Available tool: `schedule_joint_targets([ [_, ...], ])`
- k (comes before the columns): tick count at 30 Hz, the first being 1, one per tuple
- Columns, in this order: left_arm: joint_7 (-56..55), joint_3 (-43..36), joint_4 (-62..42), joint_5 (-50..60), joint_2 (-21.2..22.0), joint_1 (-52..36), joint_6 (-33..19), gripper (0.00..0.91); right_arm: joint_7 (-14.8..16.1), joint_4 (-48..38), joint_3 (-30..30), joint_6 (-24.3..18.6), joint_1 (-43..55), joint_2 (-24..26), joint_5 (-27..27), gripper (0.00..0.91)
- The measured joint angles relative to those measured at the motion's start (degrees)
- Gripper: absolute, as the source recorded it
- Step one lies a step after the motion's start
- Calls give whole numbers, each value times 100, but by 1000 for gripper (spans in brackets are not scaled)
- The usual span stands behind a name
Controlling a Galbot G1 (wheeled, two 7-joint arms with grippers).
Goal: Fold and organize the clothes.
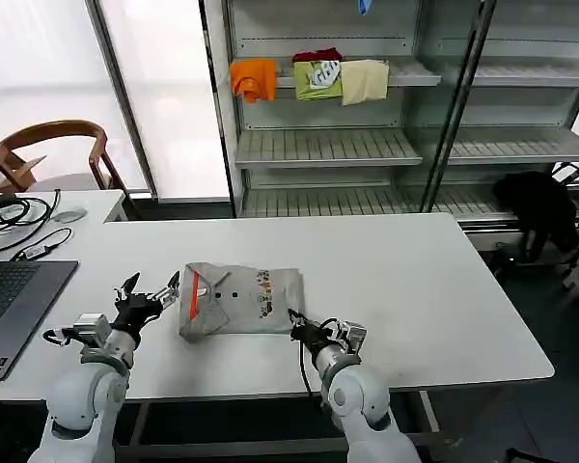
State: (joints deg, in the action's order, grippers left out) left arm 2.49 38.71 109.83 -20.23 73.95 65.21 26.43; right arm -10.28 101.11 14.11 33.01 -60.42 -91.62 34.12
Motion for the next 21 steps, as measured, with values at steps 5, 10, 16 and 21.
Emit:
schedule_joint_targets([
  [5, 64, 120, 53, -17, -30, 96, -10, 907, -111, 147, 77, 11, -65, 95, 120, 0],
  [10, 134, 173, 79, -9, -25, 191, -33, 907, -279, 401, 145, 12, -162, 415, 402, 0],
  [16, 176, 193, 113, -55, 26, 237, -41, 907, -416, 800, 268, 13, -408, 853, 608, 907],
  [21, 227, 186, 145, -79, 70, 292, -75, 907, -374, 1017, 338, 7, -637, 1003, 280, 907],
])
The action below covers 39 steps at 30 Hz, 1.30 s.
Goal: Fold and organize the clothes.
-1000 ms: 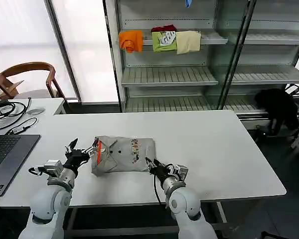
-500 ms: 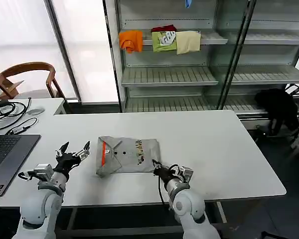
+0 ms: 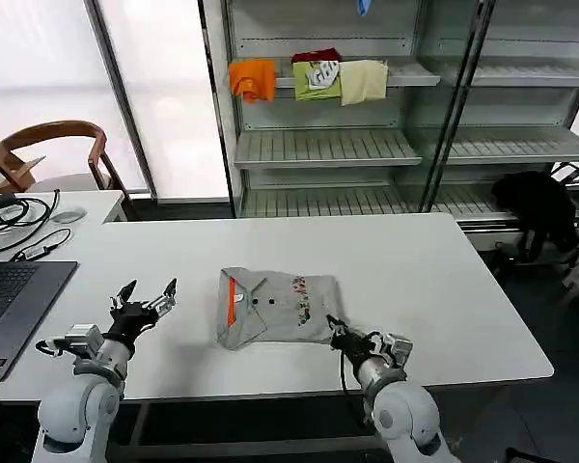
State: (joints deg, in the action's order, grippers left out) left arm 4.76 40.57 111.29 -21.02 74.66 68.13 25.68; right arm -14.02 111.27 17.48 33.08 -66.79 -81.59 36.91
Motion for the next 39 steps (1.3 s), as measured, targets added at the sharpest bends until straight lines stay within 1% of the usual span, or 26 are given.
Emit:
schedule_joint_targets([
  [2, 19, 3, 16, -3, 16, 28, -26, 907, 70, 82, 29, -20, -87, 13, -351, 907],
  [11, 97, 91, 95, -72, 26, 217, -199, 907, 437, 549, 158, -421, -480, 201, -2448, 907],
  [13, 97, 91, 95, -114, 47, 272, -253, 907, 545, 611, 261, -503, -505, 247, -2821, 907],
  [15, 106, 80, 95, -172, 63, 324, -315, 907, 649, 651, 382, -528, -513, 291, -3062, 907],
  [20, 125, 41, 95, -314, 112, 446, -422, 907, 901, 687, 751, -443, -426, 386, -3359, 907],
  [26, 120, 38, 60, -403, 114, 554, -503, 907, 1137, 744, 1076, -322, -355, 448, -3448, 907],
  [39, 106, 29, 117, -696, 103, 835, -644, 907, 1431, 798, 1259, -257, -303, 488, -3516, 907],
])
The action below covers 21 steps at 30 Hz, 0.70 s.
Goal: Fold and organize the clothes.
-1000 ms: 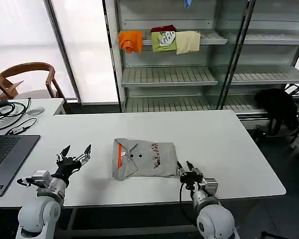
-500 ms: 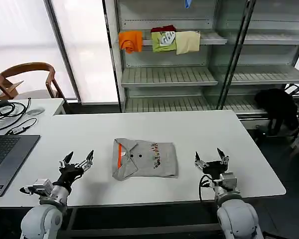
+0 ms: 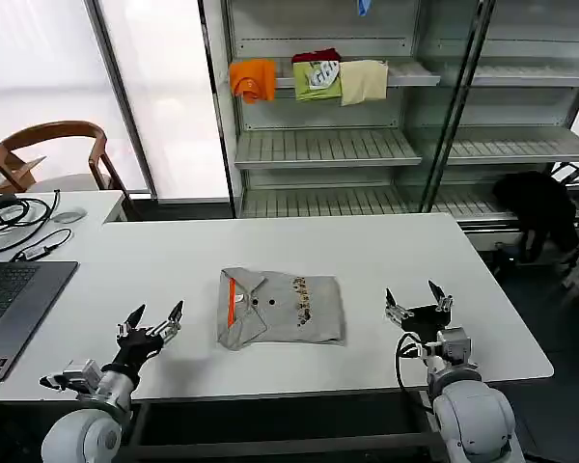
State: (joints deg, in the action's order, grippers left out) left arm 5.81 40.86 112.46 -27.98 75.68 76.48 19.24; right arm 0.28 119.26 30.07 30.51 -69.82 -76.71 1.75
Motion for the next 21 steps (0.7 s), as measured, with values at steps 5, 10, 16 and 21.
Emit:
schedule_joint_targets([
  [5, -41, 21, 60, -82, 12, 66, 6, 907, 34, 19, 53, 8, -15, 41, -18, 907],
  [10, -166, -9, 157, -242, 46, 60, 70, 907, 90, 11, 92, 12, -39, 94, -25, 907],
  [16, -261, -53, 203, -292, 42, 86, 70, 907, 200, 3, 125, 32, -45, 148, -32, 907],
  [21, -287, -124, 299, -220, 11, 168, -33, 907, 333, -29, 193, 34, -2, 175, -19, 907],
])
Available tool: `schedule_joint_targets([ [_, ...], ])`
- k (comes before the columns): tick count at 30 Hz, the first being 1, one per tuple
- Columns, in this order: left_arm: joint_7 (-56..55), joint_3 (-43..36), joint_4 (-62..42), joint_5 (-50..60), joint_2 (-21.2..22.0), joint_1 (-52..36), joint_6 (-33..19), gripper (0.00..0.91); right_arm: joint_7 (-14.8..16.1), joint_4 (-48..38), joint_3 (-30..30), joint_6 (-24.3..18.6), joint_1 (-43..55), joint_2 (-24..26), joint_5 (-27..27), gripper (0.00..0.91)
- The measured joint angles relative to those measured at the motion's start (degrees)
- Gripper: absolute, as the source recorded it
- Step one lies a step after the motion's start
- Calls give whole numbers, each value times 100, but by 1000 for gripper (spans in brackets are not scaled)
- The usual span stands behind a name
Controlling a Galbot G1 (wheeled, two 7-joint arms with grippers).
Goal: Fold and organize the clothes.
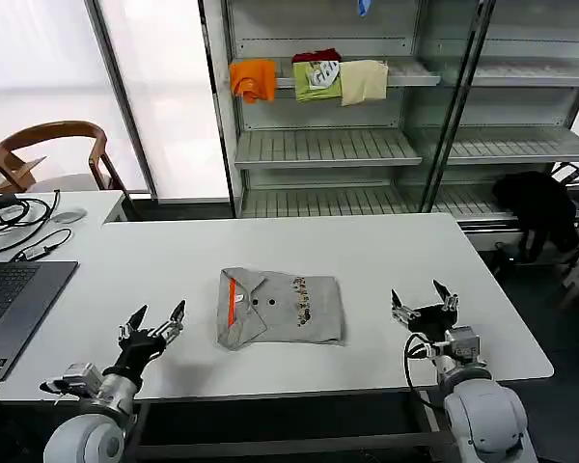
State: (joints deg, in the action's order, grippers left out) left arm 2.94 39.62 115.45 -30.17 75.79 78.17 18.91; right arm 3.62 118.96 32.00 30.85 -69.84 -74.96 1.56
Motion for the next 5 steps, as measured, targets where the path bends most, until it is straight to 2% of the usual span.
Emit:
schedule_joint_targets([
  [5, -24, -51, 76, 130, -27, 80, -149, 907, -20, -68, -6, 37, 47, -2, 46, 907],
])
